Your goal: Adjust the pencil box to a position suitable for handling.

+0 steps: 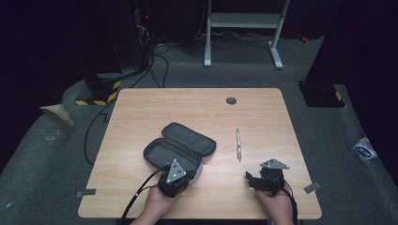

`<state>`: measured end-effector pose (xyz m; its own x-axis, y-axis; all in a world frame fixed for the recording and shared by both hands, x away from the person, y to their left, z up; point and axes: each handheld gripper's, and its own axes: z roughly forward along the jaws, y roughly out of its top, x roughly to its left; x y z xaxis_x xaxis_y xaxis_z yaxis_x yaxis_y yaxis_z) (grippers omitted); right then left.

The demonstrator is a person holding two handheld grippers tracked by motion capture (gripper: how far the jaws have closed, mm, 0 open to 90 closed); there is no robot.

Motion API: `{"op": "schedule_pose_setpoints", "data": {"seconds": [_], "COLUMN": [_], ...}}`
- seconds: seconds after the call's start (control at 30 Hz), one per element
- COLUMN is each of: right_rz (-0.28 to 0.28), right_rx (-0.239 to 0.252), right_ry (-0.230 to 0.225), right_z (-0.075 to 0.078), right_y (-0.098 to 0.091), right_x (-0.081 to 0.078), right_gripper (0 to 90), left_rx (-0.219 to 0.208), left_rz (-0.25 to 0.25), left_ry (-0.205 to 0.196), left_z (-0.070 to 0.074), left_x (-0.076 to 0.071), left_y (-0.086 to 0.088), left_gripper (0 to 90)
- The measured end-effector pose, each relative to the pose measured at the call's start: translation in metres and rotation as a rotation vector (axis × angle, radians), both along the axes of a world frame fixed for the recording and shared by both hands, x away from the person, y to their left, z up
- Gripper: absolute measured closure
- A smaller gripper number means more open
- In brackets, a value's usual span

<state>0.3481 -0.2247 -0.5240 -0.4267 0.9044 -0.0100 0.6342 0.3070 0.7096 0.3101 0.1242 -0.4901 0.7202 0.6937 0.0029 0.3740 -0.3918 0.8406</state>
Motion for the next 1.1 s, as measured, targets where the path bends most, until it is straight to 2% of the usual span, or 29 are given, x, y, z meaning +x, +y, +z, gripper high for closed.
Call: {"op": "schedule_pose_setpoints", "data": {"seconds": [0.03, 0.13, 0.17, 0.23, 0.33, 0.37, 0.43, 0.6, 0.67, 0.83, 1.07, 1.1], "right_rz": [0.002, 0.002, 0.001, 0.002, 0.001, 0.001, 0.002, 0.001, 0.001, 0.002, 0.002, 0.002], "right_rx": [0.001, 0.001, 0.0, 0.001, 0.0, 0.001, 0.001, 0.001, 0.001, 0.001, 0.001, 0.001], "right_ry": [-0.001, 0.0, -0.001, 0.0, -0.001, 0.0, 0.0, 0.0, 0.0, 0.0, -0.002, -0.002], "right_z": [0.0, 0.0, 0.0, 0.0, 0.0, 0.0, 0.0, 0.0, 0.0, 0.0, 0.0, 0.0], "right_y": [0.0, 0.0, 0.0, 0.0, 0.0, 0.0, 0.0, 0.0, 0.0, 0.0, 0.0, 0.0], "right_x": [0.0, 0.0, 0.0, 0.0, 0.0, 0.0, 0.0, 0.0, 0.0, 0.0, 0.0, 0.0], "right_gripper": [17.5, 17.5, 17.5, 17.5, 17.5, 17.5, 17.5, 17.5, 17.5, 17.7, 17.9, 17.9], "left_rx": [-0.003, -0.019, -0.029, -0.029, -0.003, 0.022, 0.055, 0.043, 0.027, 0.022, -0.037, -0.035], "left_rz": [0.001, 0.008, 0.014, 0.037, 0.099, 0.117, 0.151, 0.253, 0.277, 0.34, 0.379, 0.38], "left_ry": [-0.001, 0.0, -0.007, -0.026, -0.06, -0.081, -0.095, -0.076, -0.065, -0.052, -0.01, -0.009], "left_z": [0.001, 0.005, 0.009, 0.013, 0.017, 0.017, 0.016, 0.013, 0.012, 0.009, 0.003, 0.003], "left_x": [0.0, 0.001, 0.001, 0.002, 0.007, 0.008, 0.011, 0.023, 0.026, 0.03, 0.035, 0.036], "left_y": [0.002, 0.01, 0.015, 0.024, 0.044, 0.05, 0.061, 0.096, 0.107, 0.13, 0.145, 0.146], "left_gripper": [77.6, 74.4, 70.6, 70.0, 68.3, 67.7, 66.8, 66.0, 65.9, 64.9, 61.5, 60.8]}}
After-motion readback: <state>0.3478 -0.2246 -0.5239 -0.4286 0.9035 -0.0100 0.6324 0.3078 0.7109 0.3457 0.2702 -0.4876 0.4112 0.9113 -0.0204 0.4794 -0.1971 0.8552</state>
